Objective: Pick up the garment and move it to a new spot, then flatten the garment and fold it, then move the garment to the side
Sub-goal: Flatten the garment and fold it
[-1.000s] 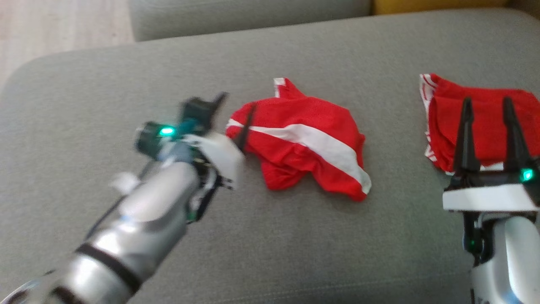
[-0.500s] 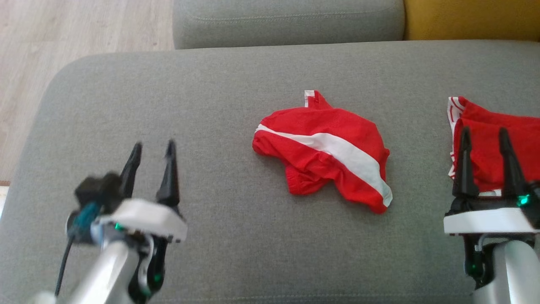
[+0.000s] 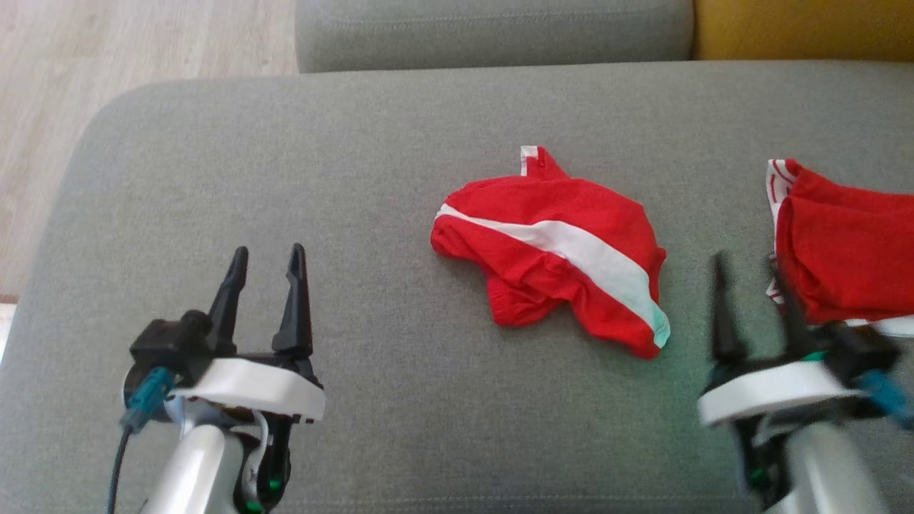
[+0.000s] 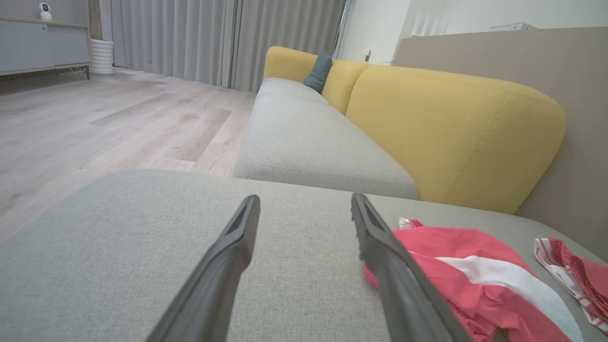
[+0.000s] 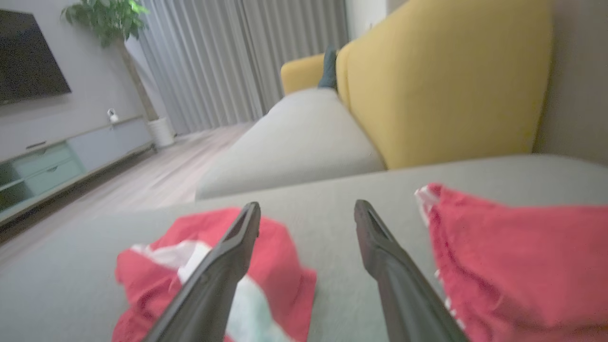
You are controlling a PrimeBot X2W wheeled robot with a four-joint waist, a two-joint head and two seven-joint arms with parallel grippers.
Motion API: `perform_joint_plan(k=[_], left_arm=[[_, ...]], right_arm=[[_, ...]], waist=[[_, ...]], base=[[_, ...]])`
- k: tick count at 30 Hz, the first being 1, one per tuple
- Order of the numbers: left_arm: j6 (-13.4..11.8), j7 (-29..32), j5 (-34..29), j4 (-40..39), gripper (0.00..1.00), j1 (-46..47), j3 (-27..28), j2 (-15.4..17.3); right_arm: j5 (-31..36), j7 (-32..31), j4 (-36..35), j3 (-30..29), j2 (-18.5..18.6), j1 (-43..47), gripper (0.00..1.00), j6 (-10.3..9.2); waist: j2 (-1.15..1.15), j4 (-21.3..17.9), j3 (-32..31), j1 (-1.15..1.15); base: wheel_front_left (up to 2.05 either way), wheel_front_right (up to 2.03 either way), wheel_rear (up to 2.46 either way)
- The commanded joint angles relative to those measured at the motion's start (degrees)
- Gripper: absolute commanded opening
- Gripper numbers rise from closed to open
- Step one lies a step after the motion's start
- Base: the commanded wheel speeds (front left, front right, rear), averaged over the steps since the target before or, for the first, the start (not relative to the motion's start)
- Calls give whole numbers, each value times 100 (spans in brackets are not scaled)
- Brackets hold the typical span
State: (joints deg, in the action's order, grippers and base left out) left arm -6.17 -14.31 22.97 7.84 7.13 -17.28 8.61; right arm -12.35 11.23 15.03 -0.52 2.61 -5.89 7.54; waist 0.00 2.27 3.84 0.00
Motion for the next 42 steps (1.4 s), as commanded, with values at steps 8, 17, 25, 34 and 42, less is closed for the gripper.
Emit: perform_joint_plan(k=[8, 17, 25, 34, 42], left_arm=[[350, -69, -309, 130, 100, 195, 401, -197], [576, -69, -521, 301, 100, 278, 592, -349], [696, -69, -646, 391, 100, 287, 710, -446], [789, -69, -729, 469, 100, 321, 725, -521], [838, -69, -784, 515, 100, 305, 772, -547]], right_arm=[[-330, -205, 872, 798, 27, -193, 100, -5], [210, -60, 1752, 589, 27, -568, 100, -5], [704, 57, 2046, 324, 27, -695, 100, -5], [1219, 59, 2130, 21, 27, -947, 100, -5], [1488, -121, 2247, -24, 27, -1021, 100, -5]], waist=[[0, 124, 195, 0], [0, 214, 333, 0], [0, 218, 369, 0], [0, 260, 376, 0], [0, 298, 383, 0]], base=[[0, 0, 0], [0, 0, 0], [0, 0, 0], [0, 0, 0], [0, 0, 0]])
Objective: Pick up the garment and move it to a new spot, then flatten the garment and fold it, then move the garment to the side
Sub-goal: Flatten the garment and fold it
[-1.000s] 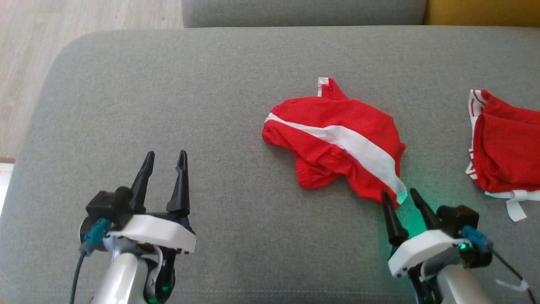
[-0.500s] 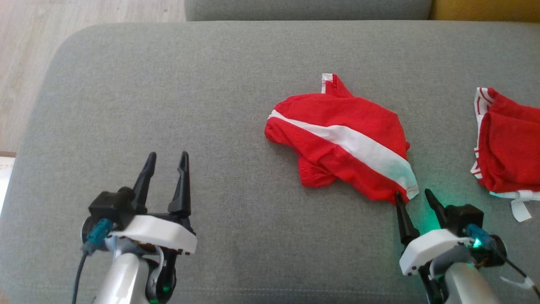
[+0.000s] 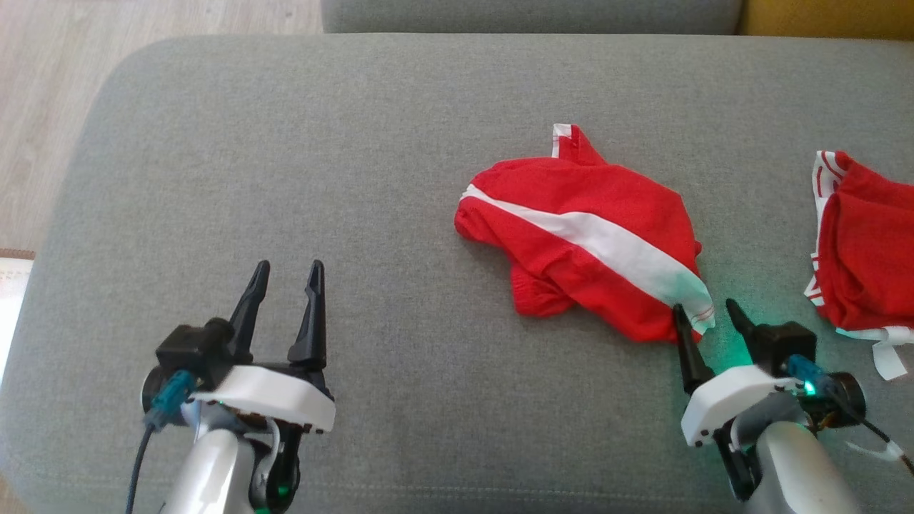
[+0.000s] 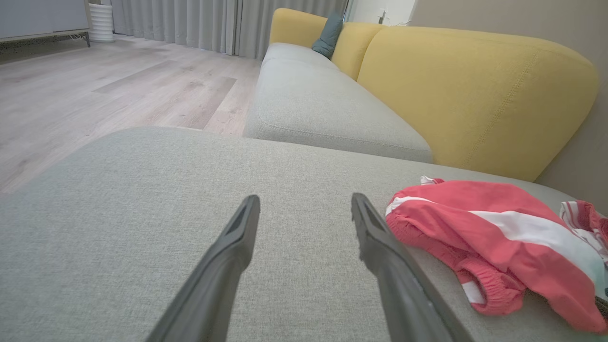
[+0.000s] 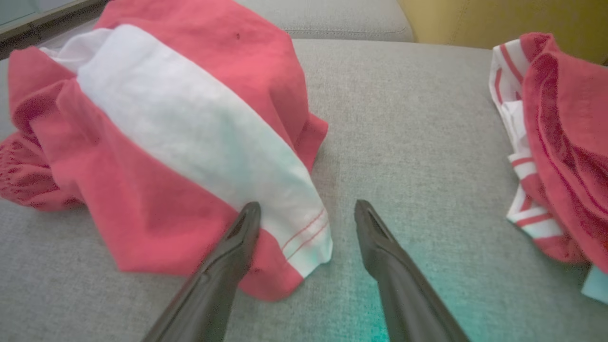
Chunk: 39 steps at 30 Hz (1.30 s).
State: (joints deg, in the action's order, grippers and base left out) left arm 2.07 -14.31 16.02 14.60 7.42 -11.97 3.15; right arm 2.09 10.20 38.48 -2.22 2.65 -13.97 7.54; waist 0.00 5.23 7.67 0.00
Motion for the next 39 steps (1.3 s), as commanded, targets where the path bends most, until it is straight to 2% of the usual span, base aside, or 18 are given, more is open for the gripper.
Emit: perform_joint_plan(k=[1, 10, 11, 12, 13, 20, 27, 32, 37, 39], left_arm=[[18, -69, -95, -155, 100, 277, 244, -3], [45, -69, -131, -102, 100, 293, 235, -15], [48, -69, -135, -94, 100, 294, 234, -16], [49, -69, -139, -87, 100, 293, 236, -17], [49, -69, -143, -80, 100, 292, 238, -18], [40, -69, -158, -73, 100, 278, 307, -21], [132, -69, -231, -103, 100, 411, 389, -17], [247, -69, -176, 58, 100, 718, 355, -19], [465, 200, 0, 736, 100, 1245, -97, -10], [512, 405, 330, 912, 100, 1442, -269, -14]], right_arm=[[71, -46, -65, 158, 22, -219, 100, -5], [241, -111, 159, 199, 22, -327, 100, -5], [243, -107, 182, 218, 22, -342, 92, -5], [239, -89, 196, 238, 22, -358, 20, -5], [239, -67, 206, 256, 22, -370, 0, -5], [444, 97, -11, 132, 22, -309, 0, -5], [917, -43, -889, -336, 62, 3, 0, -5], [1065, -347, -1530, -399, 238, 301, 0, -5], [1101, -583, -1922, -342, 406, 464, 0, -5], [1110, -606, -1972, -298, 431, 458, 0, -5]], waist=[[0, 5, 1, 0], [0, -12, 19, 0], [0, -16, 18, 0], [0, -20, 17, 0], [0, -25, 12, 0], [0, -149, -79, 0], [0, -487, -65, 0], [0, -696, 8, 0], [0, -915, 165, 0], [0, -965, 238, 0]], base=[[0, 0, 0], [0, 0, 0], [0, 0, 0], [0, 0, 0], [0, 0, 0], [0, 0, 0], [0, 0, 0], [0, 0, 0], [0, 0, 0], [0, 0, 0]])
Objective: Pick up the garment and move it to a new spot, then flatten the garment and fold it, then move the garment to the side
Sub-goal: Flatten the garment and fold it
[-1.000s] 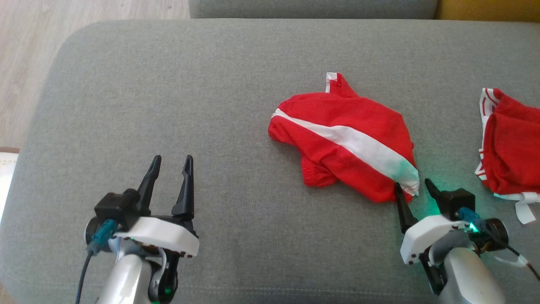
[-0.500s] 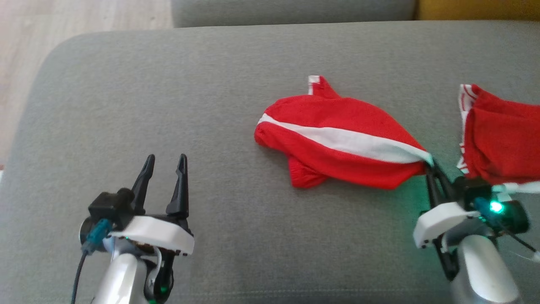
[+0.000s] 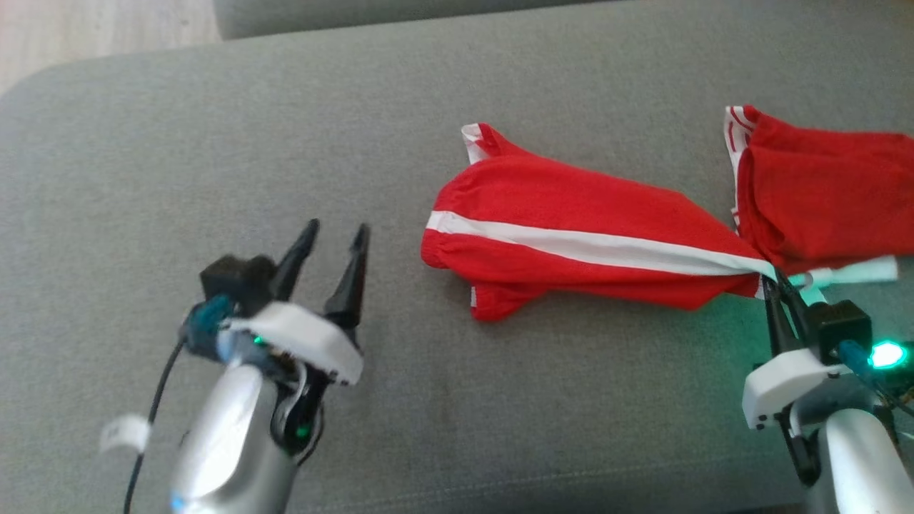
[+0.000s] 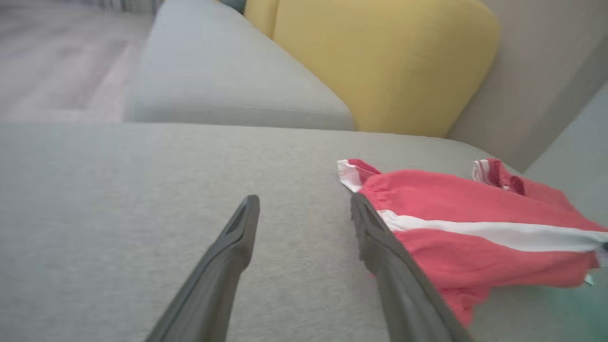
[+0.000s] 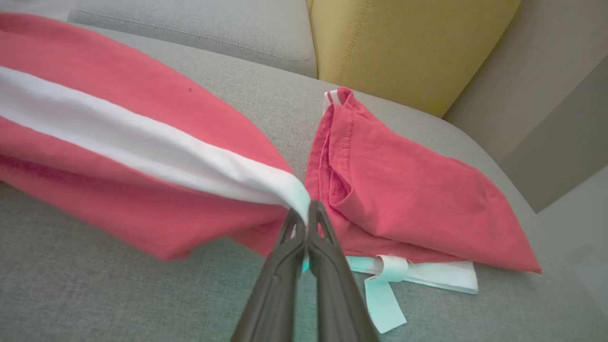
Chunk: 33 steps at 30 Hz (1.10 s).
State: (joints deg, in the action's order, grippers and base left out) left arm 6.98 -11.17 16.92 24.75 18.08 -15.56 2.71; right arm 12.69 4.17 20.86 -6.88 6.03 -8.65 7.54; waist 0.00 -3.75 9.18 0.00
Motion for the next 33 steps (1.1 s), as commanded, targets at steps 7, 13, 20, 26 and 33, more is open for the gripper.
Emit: perform_joint_plan(k=[7, 13, 20, 26, 33], left_arm=[[48, 1041, 1592, 196, 100, 1006, -860, 150], [49, 1371, 2249, 413, 100, 1370, -1228, 442], [50, 1601, 2483, 744, 100, 1673, -1610, 539], [50, 1822, 2946, 918, 100, 1903, -1869, 537], [50, 1782, 3237, 979, 80, 2078, -2159, 636]], right_arm=[[63, 26, -213, 321, 108, -208, 0, -5], [108, 87, -163, 359, 97, -299, 0, -5], [131, 129, -118, 371, 80, -362, 0, -5], [149, 148, -78, 397, 57, -427, 0, -5], [159, 172, -14, 377, 26, -451, 0, -5]], waist=[[0, -210, 295, 0], [0, -286, 371, 0], [0, -337, 430, 0], [0, -381, 483, 0], [0, -405, 497, 0]], base=[[0, 0, 0], [0, 0, 0], [0, 0, 0], [0, 0, 0], [0, 0, 0]])
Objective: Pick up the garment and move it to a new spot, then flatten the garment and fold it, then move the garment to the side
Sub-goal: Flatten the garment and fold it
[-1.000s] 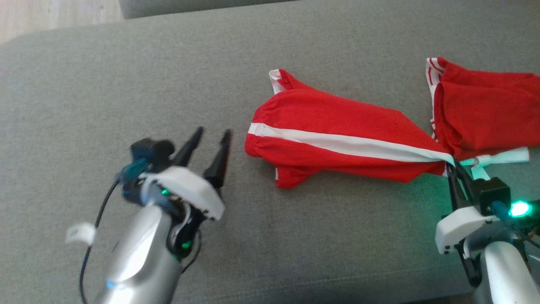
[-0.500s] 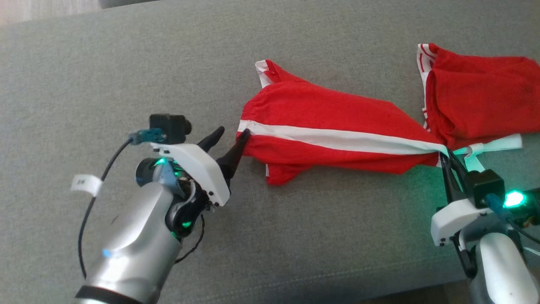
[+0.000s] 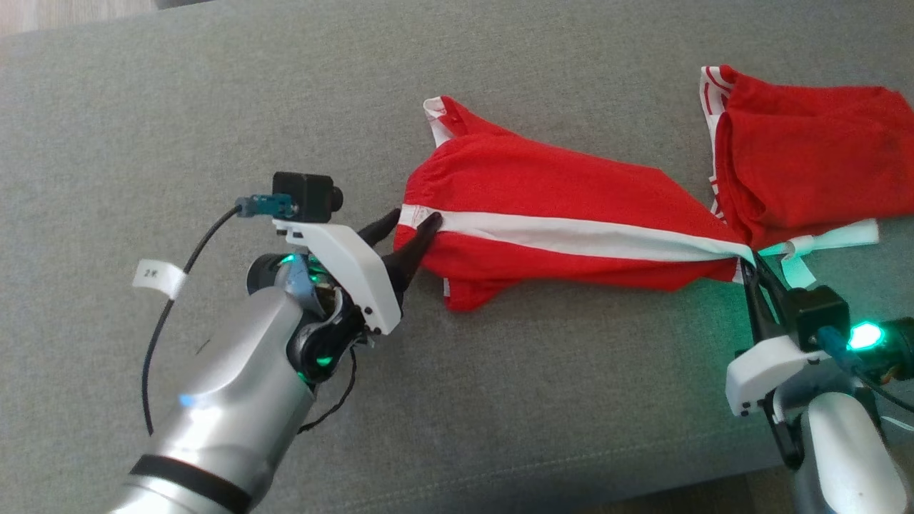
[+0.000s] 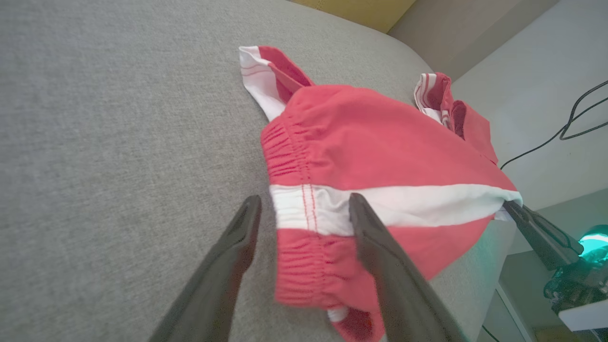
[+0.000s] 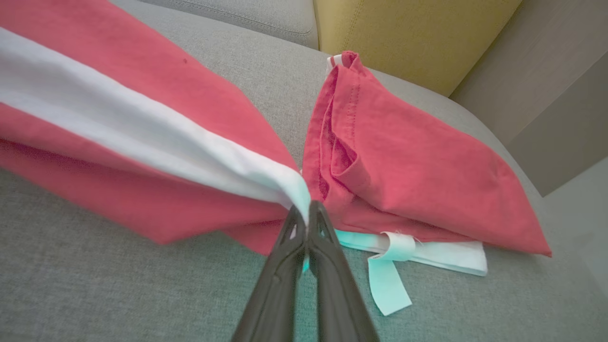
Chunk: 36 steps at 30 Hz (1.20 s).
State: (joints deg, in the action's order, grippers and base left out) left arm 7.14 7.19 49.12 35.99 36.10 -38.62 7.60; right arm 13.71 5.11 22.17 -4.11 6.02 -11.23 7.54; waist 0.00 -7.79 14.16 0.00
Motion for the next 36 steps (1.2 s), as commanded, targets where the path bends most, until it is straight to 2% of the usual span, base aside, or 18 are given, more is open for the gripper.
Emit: perform_joint_plan(k=[1, 2, 3, 12, 19, 26, 27, 32, 36], left_arm=[[35, -83, 51, -150, 35, 288, 100, 166], [35, -126, 78, -150, 13, 298, 62, 183], [35, -178, 95, -151, 0, 311, 23, 201], [35, -634, 161, -213, 0, 422, -352, 375], [13, -1220, -26, -534, 0, 712, -283, 682], [-343, -1677, -297, -1227, 0, 1185, 85, 1022], [-343, -1677, -297, -1227, 0, 1185, 85, 1022], [-720, -1841, -399, -1802, 0, 1279, 343, 1181], [-955, -1743, -507, -2240, 0, 1095, 328, 1379]], right_arm=[[61, 81, -134, 97, 24, -195, 0, -5], [64, 84, -125, 92, 21, -197, 0, -5], [68, 87, -119, 86, 18, -199, 0, -5], [45, 140, -94, 107, 81, -277, 0, -5], [-296, 143, -461, 603, 473, -977, 0, -5], [-890, 18, -905, 1384, 1037, -2163, 0, -5], [-890, 18, -905, 1384, 1037, -2163, 0, -5], [-1173, -82, -1018, 1587, 1256, -2675, 0, -5], [-1423, -173, -1265, 1547, 1239, -2656, 0, -5]], waist=[[0, 0, -4, 0], [0, 2, -8, 0], [0, 6, -12, 0], [0, 132, -231, 0], [0, 171, -634, 0], [0, 205, -1168, 0], [0, 205, -1168, 0], [0, 296, -1515, 0], [0, 379, -1730, 0]], base=[[0, 0, 0], [0, 0, 0], [0, 0, 0], [0, 0, 0], [0, 0, 0], [0, 0, 0], [0, 0, 0], [0, 0, 0], [0, 0, 0]])
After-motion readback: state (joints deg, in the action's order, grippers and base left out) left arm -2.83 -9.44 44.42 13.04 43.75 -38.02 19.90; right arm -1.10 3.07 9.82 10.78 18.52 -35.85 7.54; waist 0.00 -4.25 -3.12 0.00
